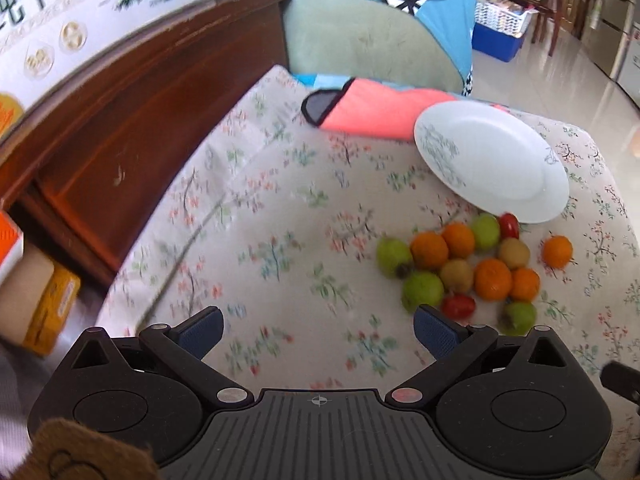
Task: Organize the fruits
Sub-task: 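Grasp the brown kiwi with the right tool while the left tool grasps a green lime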
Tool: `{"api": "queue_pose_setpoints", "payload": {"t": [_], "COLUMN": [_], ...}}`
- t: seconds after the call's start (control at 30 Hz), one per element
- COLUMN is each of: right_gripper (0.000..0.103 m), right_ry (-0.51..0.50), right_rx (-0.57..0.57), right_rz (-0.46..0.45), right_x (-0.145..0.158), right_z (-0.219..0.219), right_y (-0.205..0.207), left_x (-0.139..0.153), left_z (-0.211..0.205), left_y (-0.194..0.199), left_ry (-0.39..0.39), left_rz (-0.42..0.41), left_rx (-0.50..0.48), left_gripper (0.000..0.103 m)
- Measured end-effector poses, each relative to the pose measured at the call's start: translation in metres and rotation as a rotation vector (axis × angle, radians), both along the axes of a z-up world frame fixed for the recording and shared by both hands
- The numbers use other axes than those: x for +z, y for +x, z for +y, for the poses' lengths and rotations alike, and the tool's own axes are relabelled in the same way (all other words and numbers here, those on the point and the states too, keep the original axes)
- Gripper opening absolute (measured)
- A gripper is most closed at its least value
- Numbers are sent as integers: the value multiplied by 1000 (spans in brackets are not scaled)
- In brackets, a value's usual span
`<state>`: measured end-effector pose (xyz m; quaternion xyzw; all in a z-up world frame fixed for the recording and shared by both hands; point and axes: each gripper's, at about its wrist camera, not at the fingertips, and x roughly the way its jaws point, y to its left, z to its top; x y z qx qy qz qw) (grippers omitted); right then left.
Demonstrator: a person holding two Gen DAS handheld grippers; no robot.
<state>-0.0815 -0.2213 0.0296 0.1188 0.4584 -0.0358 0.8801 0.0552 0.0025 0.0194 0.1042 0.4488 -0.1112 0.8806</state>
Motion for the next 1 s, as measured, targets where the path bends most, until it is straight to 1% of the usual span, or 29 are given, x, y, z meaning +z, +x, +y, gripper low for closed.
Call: {"api": "queue_pose_setpoints", "payload": {"t": [0.03, 0.07, 0.13, 0.17, 0.23, 0.33, 0.43, 0.57, 0.67, 0.7, 0.73, 0.8, 0.87, 0.93, 1.0], "right_gripper": [69, 68, 62, 60, 53, 48, 48, 46, 40, 36, 30, 26, 26, 26, 26], "right_ry": [5, 0, -22, -23, -8, 6, 22, 48, 43, 45, 45, 42, 43, 38, 39], "right_rx": [14, 26, 43, 50, 63, 79, 94, 101, 106, 108, 107, 100, 94, 90, 84], "right_rz": [-4, -8, -19, -21, -14, -22, -39, -23, -14, -14, -13, -16, -21, -24, -23], "right_x": [-1, -2, -5, -7, -10, -14, -16, -25, -31, -33, -34, -37, -36, -35, -35], "right_z": [1, 3, 7, 8, 11, 16, 21, 26, 30, 31, 31, 32, 32, 32, 31], "right_y": [-1, -1, -2, -1, 1, 2, 5, 15, 20, 22, 23, 24, 24, 23, 23], "left_x": [-1, -2, -4, -4, -3, -4, -11, -18, -18, -18, -18, -19, -20, -22, -23], "left_z": [1, 1, 2, 1, -4, -11, -12, -12, -12, -12, -12, -13, -15, -16, -16], "left_y": [2, 4, 7, 8, 6, 2, 1, -1, -3, -3, -2, 0, 3, 6, 10], "left_ry": [2, 3, -8, -23, -44, -42, -28, -24, -33, -41, -52, -72, -86, -110, -152], "left_rz": [-13, -22, -11, -6, -4, -1, 24, 49, 44, 40, 39, 38, 48, 61, 75], "left_rx": [-8, -7, 2, -6, -42, -87, -94, -113, -121, -122, -122, -119, -109, -94, -77], "left_gripper": [101, 101, 101, 101, 101, 99, 96, 93, 92, 91, 88, 80, 70, 65, 60]}}
